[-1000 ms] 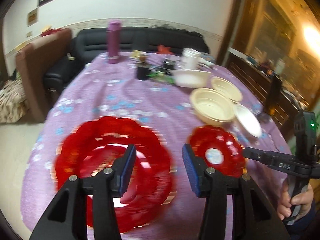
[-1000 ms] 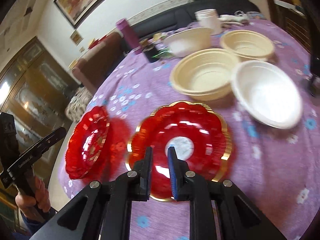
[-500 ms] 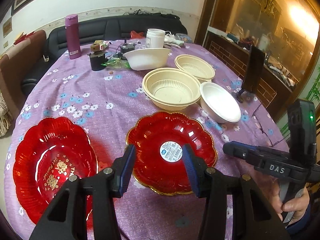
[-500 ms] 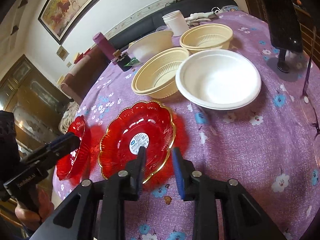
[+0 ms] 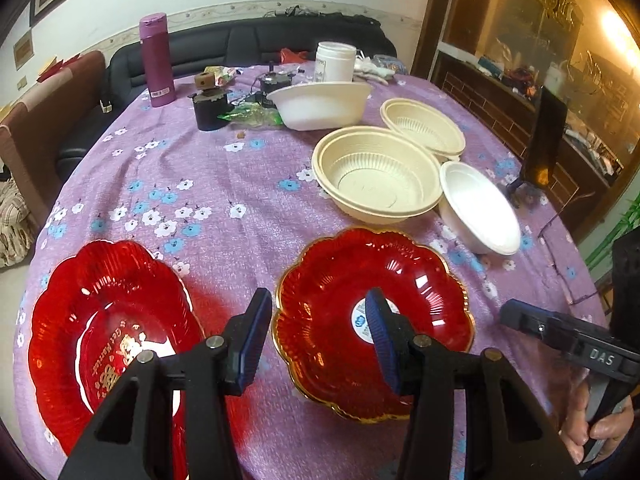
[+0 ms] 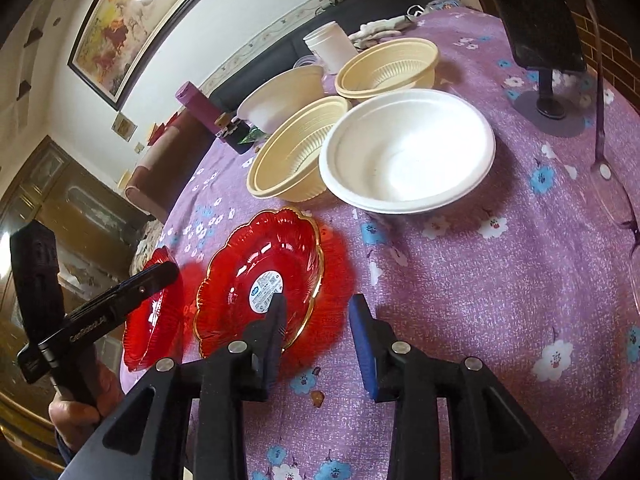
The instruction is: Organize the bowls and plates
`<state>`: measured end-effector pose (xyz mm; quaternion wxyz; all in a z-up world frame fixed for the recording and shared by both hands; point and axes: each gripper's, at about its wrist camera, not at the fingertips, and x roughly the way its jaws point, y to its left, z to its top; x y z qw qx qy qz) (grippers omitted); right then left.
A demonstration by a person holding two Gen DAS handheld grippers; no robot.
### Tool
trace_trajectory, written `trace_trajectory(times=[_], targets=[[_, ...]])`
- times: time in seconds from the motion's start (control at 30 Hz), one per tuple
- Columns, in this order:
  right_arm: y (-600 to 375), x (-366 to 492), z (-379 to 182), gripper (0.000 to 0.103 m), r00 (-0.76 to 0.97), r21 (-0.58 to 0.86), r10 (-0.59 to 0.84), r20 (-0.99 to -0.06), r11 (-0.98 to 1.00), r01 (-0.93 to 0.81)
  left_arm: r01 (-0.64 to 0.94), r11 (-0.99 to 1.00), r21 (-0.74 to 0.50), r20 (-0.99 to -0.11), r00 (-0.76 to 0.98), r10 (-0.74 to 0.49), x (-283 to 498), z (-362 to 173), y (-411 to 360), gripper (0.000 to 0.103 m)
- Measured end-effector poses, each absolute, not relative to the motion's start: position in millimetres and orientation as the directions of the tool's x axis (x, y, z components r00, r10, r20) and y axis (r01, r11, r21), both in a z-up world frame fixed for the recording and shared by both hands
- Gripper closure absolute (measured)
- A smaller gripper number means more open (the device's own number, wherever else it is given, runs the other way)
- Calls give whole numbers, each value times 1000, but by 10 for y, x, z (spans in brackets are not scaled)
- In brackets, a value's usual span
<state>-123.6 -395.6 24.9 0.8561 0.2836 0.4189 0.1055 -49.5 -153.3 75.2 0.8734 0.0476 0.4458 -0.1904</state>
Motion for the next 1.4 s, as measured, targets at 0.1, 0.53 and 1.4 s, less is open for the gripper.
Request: trace_trajectory(times=[0.1, 0.53, 1.4], targets=[[-3920, -1221, 242, 68, 619, 574, 424, -661, 817, 54, 378, 923, -71, -804, 526, -277, -444, 687, -1554, 56], [-3716, -1122, 168, 68, 580, 540, 421, -698, 840, 40, 373, 926, -50, -850, 472, -236, -166, 416, -1680, 61], [-3922, -1113, 85, 86, 581, 493, 357, -731, 866, 88, 432, 899, -75, -854, 437, -282, -443, 328, -1825, 63]])
